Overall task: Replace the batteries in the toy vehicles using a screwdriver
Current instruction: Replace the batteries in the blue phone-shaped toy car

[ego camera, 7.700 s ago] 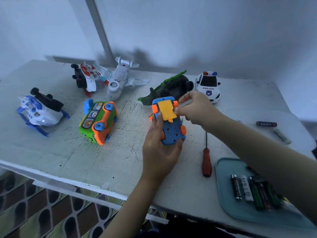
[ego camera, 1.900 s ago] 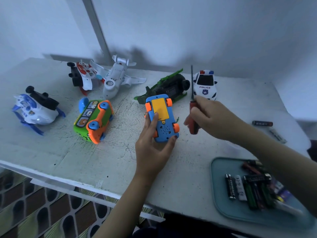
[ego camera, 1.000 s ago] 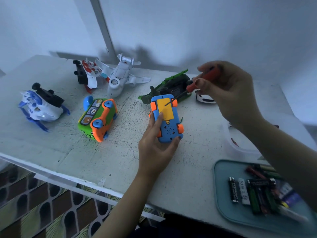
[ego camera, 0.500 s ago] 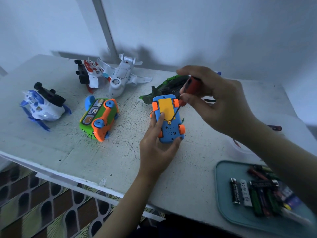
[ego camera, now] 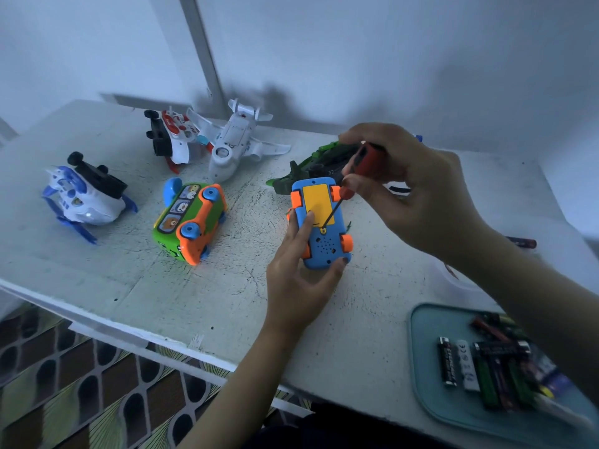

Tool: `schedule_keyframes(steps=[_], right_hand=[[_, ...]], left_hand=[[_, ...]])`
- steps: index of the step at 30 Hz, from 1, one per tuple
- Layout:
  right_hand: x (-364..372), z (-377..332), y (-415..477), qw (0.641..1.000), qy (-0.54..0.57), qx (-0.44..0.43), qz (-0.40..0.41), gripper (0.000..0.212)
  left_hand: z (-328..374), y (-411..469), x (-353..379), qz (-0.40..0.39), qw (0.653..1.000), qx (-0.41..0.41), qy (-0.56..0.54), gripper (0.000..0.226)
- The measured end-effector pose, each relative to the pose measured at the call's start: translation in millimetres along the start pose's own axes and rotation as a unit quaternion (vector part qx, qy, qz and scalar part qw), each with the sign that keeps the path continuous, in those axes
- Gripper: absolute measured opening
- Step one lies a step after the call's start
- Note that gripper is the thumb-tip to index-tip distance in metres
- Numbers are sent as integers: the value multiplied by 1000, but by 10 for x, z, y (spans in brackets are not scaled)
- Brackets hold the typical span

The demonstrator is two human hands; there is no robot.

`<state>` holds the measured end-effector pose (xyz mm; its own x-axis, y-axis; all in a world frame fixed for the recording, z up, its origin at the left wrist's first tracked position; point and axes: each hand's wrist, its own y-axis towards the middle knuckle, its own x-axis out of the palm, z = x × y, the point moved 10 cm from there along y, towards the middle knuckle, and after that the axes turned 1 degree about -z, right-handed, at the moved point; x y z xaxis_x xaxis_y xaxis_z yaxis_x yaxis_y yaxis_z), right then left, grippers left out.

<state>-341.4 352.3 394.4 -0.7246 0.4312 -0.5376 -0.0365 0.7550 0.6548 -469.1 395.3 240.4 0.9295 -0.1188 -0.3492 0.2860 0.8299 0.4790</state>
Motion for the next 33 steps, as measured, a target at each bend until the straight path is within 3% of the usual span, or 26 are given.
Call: schedule_keyframes(steps=[33], right_hand=[[83,-85,6,998,-28,-41,-38,33]], left_hand=[[-6,2,7,0,1000,2,-6,72]])
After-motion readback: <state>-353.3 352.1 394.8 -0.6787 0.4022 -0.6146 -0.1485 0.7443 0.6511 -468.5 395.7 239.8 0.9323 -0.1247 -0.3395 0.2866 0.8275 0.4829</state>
